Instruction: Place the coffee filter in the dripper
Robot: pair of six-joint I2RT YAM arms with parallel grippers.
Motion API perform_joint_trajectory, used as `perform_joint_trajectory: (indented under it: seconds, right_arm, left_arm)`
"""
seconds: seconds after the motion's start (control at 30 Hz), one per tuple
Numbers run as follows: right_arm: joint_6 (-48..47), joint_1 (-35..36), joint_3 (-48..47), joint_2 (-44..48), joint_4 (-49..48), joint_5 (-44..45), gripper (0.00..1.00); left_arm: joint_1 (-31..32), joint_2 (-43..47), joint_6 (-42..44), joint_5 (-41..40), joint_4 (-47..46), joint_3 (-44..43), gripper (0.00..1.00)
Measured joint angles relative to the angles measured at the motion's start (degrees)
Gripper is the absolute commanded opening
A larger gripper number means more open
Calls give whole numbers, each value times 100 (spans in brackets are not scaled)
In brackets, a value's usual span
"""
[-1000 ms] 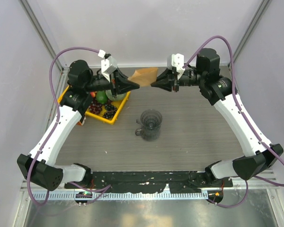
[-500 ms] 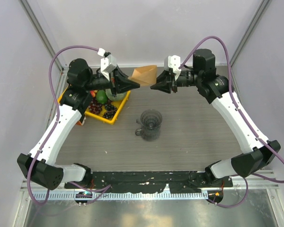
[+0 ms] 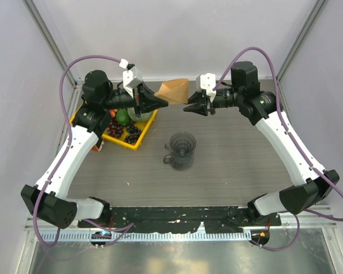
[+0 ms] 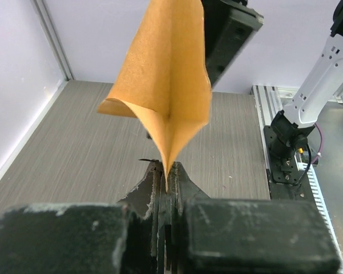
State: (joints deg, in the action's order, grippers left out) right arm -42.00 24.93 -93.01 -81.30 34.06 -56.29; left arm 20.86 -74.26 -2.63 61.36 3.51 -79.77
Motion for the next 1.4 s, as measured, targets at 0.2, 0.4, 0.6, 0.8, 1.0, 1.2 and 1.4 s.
perform_joint_trajectory:
  seconds: [0.2, 0.4, 0.6, 0.8, 1.0, 1.2, 1.4]
  right_arm:
    - [-184, -48, -26, 4, 238, 133, 70]
    - [190, -52, -72, 2, 66, 98, 68]
    - [916, -50, -240, -22, -435, -212, 63]
    - [1202, 4, -254, -22, -605, -365, 23]
    - [1215, 13, -313, -96, -603, -358, 5]
    - [925, 7, -332, -101, -398, -293, 5]
    - [157, 0, -341, -101, 140, -192, 5]
  left_arm:
    - [-59, -4, 24, 63, 59, -37, 0]
    - [-59, -4, 44, 251, 59, -39, 0]
    - [-59, -4, 144, 278, 92, -39, 0]
    - [-57, -7, 164, 275, 127, -39, 0]
    - [-57, -7, 164, 251, 155, -39, 33]
    - [-262, 37, 354, 136, 756, -50, 80]
    - [-804, 396, 813, -22, 1816, -76, 78]
